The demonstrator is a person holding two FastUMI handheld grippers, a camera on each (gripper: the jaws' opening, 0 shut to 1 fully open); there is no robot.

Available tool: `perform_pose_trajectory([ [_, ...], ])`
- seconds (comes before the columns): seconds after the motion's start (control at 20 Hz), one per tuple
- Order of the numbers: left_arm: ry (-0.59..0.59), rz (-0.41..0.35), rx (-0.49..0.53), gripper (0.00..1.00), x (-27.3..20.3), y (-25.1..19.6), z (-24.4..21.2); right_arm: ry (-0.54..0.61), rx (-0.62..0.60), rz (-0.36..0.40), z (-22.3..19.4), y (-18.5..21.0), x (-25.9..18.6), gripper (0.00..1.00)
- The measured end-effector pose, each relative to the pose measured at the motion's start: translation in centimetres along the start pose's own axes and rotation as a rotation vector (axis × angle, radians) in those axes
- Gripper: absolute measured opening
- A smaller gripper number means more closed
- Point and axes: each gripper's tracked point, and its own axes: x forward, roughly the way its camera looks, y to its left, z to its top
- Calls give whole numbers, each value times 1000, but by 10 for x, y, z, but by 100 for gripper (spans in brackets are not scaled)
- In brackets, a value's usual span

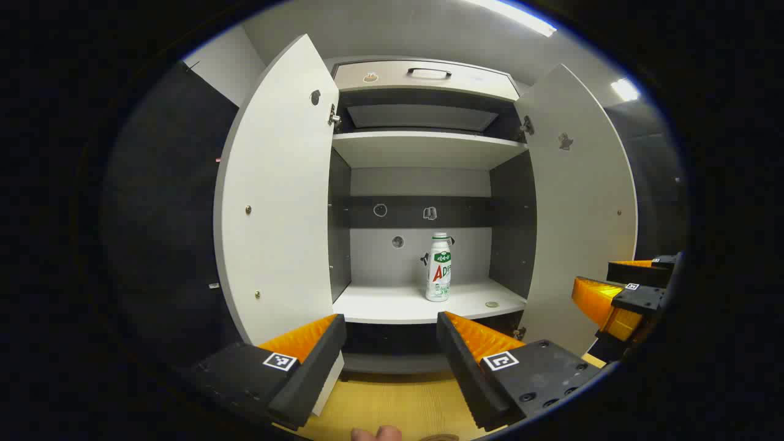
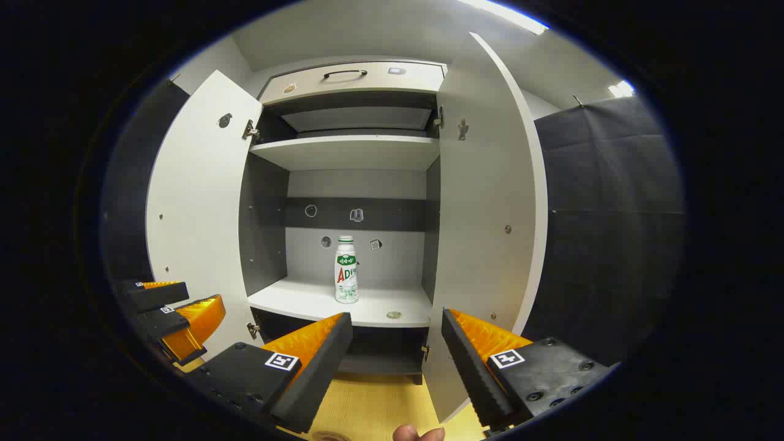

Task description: Grasp the bottle in the cabinet with the left hand and place it on the coaster, then close the right door with the right hand and the left door with the left hand.

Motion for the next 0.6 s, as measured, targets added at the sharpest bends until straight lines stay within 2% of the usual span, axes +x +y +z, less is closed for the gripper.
perform_pose_trajectory([
  [0.6,-6,-9,17,94,2,-6,3,-3,9,-8,1,-6,2,97],
])
